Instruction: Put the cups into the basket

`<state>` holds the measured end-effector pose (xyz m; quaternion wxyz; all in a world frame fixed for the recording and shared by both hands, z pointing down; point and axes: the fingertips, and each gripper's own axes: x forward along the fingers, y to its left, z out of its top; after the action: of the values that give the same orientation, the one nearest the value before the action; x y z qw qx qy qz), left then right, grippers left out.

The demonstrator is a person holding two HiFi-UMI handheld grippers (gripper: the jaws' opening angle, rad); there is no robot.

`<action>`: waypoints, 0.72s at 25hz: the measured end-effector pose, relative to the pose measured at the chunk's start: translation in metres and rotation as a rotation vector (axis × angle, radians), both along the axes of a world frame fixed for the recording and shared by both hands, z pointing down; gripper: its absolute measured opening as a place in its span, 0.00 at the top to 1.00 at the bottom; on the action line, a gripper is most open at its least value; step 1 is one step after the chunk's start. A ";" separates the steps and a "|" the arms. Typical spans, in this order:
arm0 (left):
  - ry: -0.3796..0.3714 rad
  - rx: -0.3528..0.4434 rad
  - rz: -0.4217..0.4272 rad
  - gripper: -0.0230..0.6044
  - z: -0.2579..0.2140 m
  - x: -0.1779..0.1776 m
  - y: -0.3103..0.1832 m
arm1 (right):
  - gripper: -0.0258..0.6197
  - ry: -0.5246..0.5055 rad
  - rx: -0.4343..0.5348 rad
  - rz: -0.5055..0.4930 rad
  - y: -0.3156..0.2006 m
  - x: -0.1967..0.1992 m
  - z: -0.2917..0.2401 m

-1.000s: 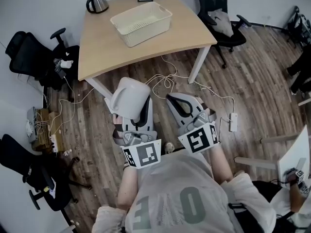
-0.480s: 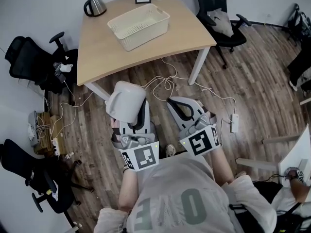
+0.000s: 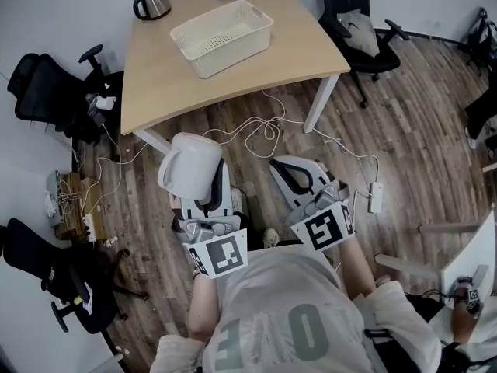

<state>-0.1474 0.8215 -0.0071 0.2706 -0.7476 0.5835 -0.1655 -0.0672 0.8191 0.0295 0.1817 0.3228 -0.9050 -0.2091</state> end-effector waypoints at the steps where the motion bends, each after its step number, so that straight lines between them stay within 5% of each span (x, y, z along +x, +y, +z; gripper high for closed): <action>1: -0.004 0.002 0.001 0.89 0.001 0.000 -0.004 | 0.96 0.002 0.000 -0.001 -0.005 -0.001 0.001; 18: 0.012 0.004 0.022 0.89 0.006 -0.054 -0.152 | 0.96 0.034 0.012 -0.025 -0.154 -0.070 0.000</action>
<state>-0.2010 0.6693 -0.0014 0.2706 -0.7542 0.5773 -0.1569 -0.1368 0.6656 0.0295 0.1924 0.3091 -0.9045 -0.2222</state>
